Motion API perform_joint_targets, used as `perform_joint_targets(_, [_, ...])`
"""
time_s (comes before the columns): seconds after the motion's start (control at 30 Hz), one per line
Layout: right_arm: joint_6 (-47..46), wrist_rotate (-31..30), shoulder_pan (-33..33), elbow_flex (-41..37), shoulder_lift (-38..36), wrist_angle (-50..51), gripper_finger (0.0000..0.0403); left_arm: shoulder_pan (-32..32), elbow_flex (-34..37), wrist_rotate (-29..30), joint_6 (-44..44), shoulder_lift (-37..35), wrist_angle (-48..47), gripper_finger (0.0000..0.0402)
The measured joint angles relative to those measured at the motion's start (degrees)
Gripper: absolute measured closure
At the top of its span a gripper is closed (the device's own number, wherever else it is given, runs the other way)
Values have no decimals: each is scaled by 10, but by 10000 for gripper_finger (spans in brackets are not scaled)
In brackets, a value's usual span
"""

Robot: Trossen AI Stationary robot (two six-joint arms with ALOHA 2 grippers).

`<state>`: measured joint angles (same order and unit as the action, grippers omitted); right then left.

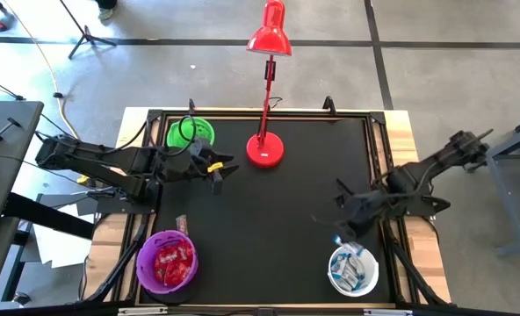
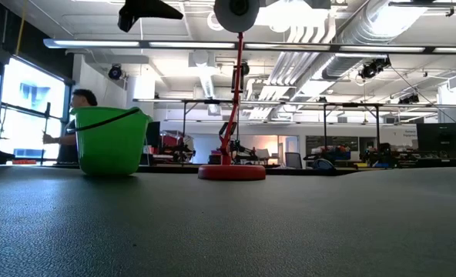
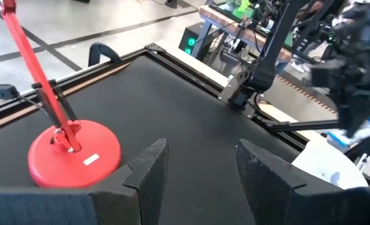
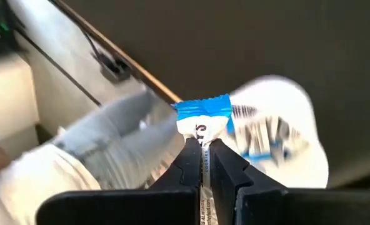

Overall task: Sort candy
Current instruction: Put the white chocolate into the white bucket, then put the orange gummy into the green bucket

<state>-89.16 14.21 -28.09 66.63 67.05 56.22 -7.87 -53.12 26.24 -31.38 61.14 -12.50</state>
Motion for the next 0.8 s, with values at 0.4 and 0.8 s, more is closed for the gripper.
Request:
perform_joint_targets(0.4, [-64, 34, -111, 0, 60, -21, 375, 20, 0, -9, 1, 0, -4, 227])
perform_joint_targets(0.8, [-84, 58, -139, 0, 87, -48, 275, 21, 0, -72, 0, 0, -33, 227])
